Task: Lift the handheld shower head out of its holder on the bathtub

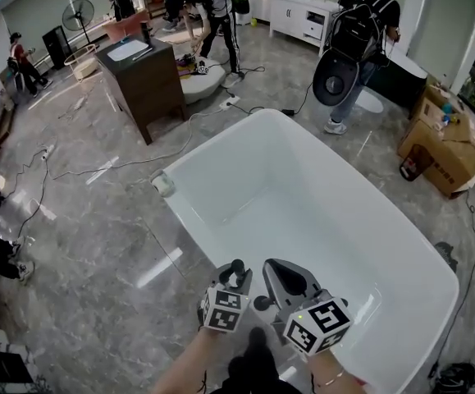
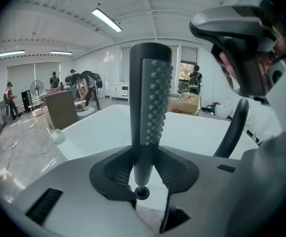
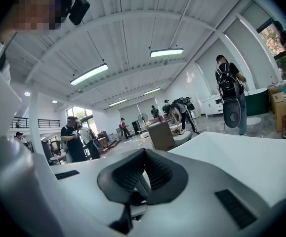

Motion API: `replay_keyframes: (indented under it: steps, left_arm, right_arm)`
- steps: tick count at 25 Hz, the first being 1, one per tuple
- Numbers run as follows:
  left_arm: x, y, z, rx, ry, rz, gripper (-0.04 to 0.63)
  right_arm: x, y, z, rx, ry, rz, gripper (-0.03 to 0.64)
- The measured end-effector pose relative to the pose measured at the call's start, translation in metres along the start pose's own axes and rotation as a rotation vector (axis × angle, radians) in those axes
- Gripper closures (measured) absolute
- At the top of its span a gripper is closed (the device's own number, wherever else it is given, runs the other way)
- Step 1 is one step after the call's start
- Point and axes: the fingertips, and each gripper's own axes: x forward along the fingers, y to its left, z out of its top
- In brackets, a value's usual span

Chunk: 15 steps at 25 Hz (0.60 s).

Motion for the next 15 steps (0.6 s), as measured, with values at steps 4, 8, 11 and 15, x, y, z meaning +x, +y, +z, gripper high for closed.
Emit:
replay_keyframes:
  steps: [4,8,11,15]
  left_arm:
    - [-0.025,0.0,0.017,0.016,-0.03,-0.005,0.445]
    - [-0.048,-0.003,0.031,0.029,-0.051,-0.007,0.445]
    - [-0.06,-0.007,0.039,0.038,-0.065,-0.006,0.445]
    - [-0.079,-0.014,0.05,0.057,-0.07,-0.013,0.445]
  right_arm:
    - [-0.009,0.012,0.008,0.001,-0.016,-0.01,0.611]
    - [-0.02,0.023,0.013,-0.003,-0.03,-0.017,0.612]
    - [-0.028,0.028,0.014,-0.008,-0.039,-0.021,0.612]
    - [-0.039,0.039,0.019,-0.014,-0.048,-0.026,0.612]
